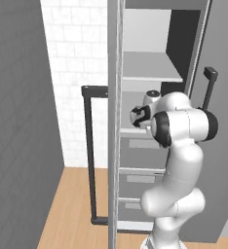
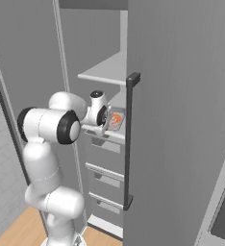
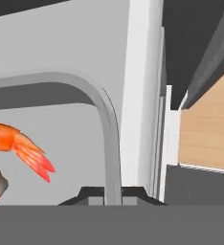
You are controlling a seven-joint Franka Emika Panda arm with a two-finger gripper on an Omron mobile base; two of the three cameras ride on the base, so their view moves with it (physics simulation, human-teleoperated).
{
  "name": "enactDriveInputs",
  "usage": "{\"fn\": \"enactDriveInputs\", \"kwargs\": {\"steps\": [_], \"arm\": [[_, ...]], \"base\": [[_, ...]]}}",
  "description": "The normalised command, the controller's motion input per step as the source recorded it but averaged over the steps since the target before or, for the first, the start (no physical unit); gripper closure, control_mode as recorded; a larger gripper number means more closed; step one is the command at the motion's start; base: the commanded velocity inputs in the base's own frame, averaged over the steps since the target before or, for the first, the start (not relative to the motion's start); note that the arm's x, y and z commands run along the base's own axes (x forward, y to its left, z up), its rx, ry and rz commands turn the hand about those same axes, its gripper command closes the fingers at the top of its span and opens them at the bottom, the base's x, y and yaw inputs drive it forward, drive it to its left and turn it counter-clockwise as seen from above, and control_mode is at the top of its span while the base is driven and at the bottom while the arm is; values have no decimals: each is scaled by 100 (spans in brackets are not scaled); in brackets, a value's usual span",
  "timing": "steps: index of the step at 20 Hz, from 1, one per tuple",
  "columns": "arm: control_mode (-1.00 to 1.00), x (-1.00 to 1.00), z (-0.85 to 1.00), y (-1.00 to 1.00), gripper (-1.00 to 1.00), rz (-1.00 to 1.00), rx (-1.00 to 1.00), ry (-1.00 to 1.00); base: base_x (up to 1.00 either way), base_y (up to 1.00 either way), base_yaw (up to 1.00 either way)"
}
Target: Take the meat container that has the shrimp and place it on the second highest rack of the freezer. Then take the vegetable container that has the lemon and cucumber and place it on the highest rack of the freezer.
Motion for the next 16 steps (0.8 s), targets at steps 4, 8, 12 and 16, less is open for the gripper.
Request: {"fn": "enactDriveInputs", "kwargs": {"steps": [4,8,12,16], "arm": [[-100,38,-4,-29,100,0,0,0],[-100,2,-37,-34,100,-1,0,0],[-100,18,-31,-17,100,-1,5,0],[-100,27,-38,0,100,0,6,0]], "base": [[0,0,0],[0,0,0],[0,0,0],[0,0,0]]}}
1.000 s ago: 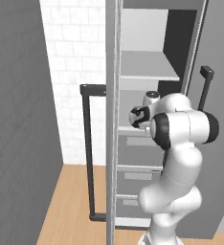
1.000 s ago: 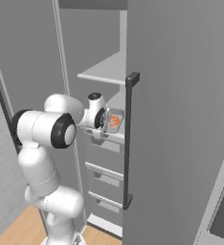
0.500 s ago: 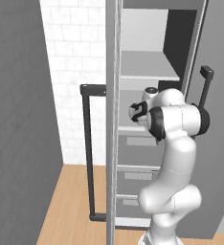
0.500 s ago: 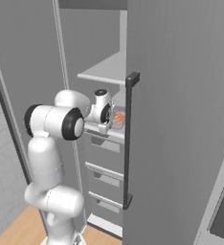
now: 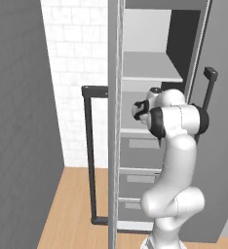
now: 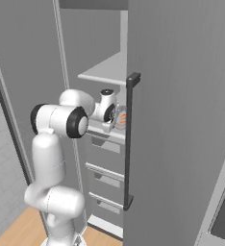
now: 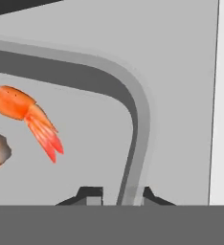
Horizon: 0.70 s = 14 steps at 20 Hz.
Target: Take the meat container that has the shrimp and place it on the second highest rack of the freezer. Then take the vegetable container that has the lemon and cucumber and place it on the highest rack of the freezer.
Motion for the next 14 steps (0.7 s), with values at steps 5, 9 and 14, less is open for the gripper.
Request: {"fn": "enactDriveInputs", "kwargs": {"steps": [5,9,14], "arm": [[-100,16,-33,-1,100,0,3,0],[-100,-1,-33,1,-100,0,0,-1],[-100,-14,13,-1,-100,0,-2,-15]], "base": [[0,0,0],[0,0,0],[0,0,0]]}}
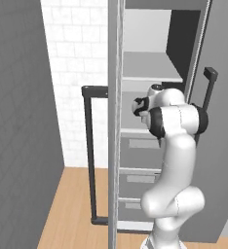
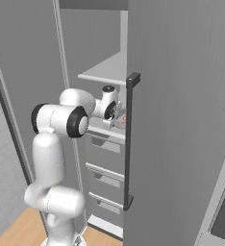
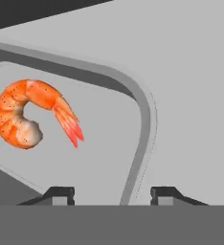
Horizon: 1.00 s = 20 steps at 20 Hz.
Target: Take the meat container that has the shrimp and place it on the second highest rack of the freezer. Then take the vegetable container that has the lemon and cucumber and place it on the highest rack of the freezer.
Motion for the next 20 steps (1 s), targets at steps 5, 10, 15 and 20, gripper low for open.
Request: {"fn": "enactDriveInputs", "kwargs": {"steps": [5,10,15,20], "arm": [[-100,-38,18,0,-100,0,-1,-20],[-100,-79,20,2,-100,0,-1,-22],[-100,-83,63,11,-100,0,0,-20],[-100,-91,98,11,-100,19,0,-3]], "base": [[0,0,0],[0,0,0],[0,0,0],[0,0,0]]}}
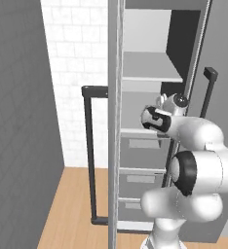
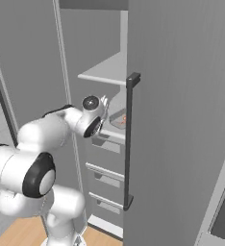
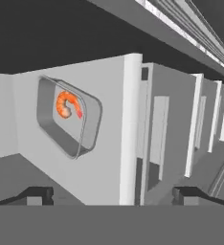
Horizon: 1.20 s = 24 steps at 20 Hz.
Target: Take the meat container that has the shrimp and place it on the second highest rack of the freezer. Then take the vegetable container that has the lemon and cucumber and place it on the highest rack of the freezer.
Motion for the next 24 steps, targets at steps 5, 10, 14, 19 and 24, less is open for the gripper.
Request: {"fn": "enactDriveInputs", "kwargs": {"steps": [5,10,14,19,24], "arm": [[-100,-100,59,23,-100,24,0,0],[-100,-100,57,21,-100,22,-1,1],[-100,-100,74,16,-100,12,-8,11],[-100,-100,28,1,-100,17,-29,29],[-100,-100,-13,-8,-100,34,-22,28]], "base": [[0,0,0],[0,0,0],[0,0,0],[0,0,0],[0,0,0]]}}
